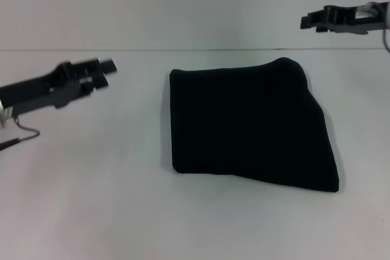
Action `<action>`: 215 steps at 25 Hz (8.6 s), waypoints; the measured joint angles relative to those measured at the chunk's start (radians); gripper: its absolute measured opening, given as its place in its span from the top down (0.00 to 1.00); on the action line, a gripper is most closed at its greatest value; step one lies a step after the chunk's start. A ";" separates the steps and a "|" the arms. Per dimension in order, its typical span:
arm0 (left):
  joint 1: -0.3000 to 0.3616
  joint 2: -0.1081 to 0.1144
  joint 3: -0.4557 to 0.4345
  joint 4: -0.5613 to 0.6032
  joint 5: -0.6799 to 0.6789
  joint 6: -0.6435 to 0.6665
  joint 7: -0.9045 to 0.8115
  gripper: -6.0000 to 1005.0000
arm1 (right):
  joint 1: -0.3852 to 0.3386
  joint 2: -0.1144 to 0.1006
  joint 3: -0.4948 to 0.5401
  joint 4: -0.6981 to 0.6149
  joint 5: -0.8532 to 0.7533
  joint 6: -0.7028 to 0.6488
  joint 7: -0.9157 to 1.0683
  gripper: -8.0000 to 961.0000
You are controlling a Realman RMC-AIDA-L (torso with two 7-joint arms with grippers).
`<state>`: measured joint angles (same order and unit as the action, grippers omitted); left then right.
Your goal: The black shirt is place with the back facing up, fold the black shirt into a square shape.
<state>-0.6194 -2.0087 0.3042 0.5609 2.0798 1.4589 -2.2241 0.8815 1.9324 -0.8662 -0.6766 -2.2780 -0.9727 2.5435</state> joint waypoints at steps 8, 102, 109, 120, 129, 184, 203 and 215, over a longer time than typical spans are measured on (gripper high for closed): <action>-0.025 0.016 0.007 0.040 0.216 0.130 -0.129 0.46 | -0.029 -0.043 0.131 -0.013 -0.017 -0.396 0.038 0.56; -0.047 -0.057 0.062 -0.107 0.312 0.085 -0.308 0.46 | -0.075 -0.046 0.288 -0.084 -0.067 -0.360 0.010 0.52; -0.088 -0.094 0.055 -0.184 0.307 -0.090 -0.337 0.46 | -0.077 -0.048 0.292 -0.086 -0.013 -0.364 0.006 0.22; -0.131 -0.104 0.062 -0.256 0.308 -0.235 -0.335 0.47 | -0.081 -0.055 0.294 -0.081 0.005 -0.358 0.002 0.15; -0.164 -0.127 0.120 -0.278 0.313 -0.303 -0.329 0.48 | -0.081 -0.055 0.295 -0.082 0.005 -0.357 0.001 0.15; 0.021 -0.007 0.007 0.112 0.291 0.173 0.140 0.72 | -0.233 0.030 0.296 -0.106 0.252 -0.473 -0.627 0.11; -0.128 -0.129 0.184 0.116 0.221 0.056 0.660 0.08 | -0.401 0.153 0.283 0.045 0.293 -0.492 -1.165 0.10; -0.082 -0.154 0.216 0.120 0.180 0.020 0.764 0.08 | -0.362 0.154 0.271 0.058 0.260 -0.482 -1.155 0.09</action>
<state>-0.7016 -2.1629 0.5204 0.6813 2.2594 1.4787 -1.4600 0.5191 2.0866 -0.5952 -0.6190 -2.0179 -1.4545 1.3890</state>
